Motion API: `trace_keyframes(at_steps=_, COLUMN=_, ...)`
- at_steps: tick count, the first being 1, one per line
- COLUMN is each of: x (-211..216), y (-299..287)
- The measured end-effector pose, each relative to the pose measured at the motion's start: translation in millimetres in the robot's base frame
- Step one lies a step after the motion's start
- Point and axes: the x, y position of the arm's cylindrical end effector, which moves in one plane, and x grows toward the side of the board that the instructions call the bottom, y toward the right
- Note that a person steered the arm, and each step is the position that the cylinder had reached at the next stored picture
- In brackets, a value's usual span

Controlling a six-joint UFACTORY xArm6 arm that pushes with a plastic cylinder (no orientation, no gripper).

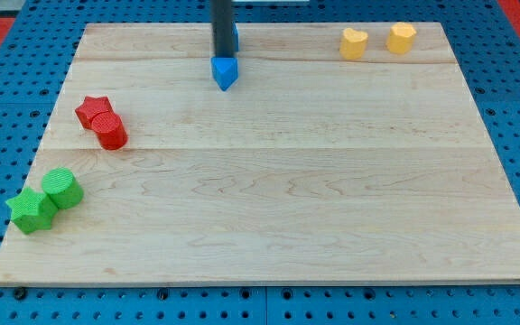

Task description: Push the cube into the heart

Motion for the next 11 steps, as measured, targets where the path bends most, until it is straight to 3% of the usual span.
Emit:
trace_keyframes(at_steps=1, x=-25.8, y=-39.5)
trace_keyframes(at_steps=2, x=-57.4, y=-12.0)
trace_keyframes(at_steps=4, x=-64.0, y=133.8)
trace_keyframes(at_steps=6, x=-60.0, y=94.7)
trace_keyframes(at_steps=7, x=-34.8, y=106.0)
trace_keyframes(at_steps=9, x=-27.3, y=189.9)
trace_keyframes(at_steps=11, x=66.5, y=170.2)
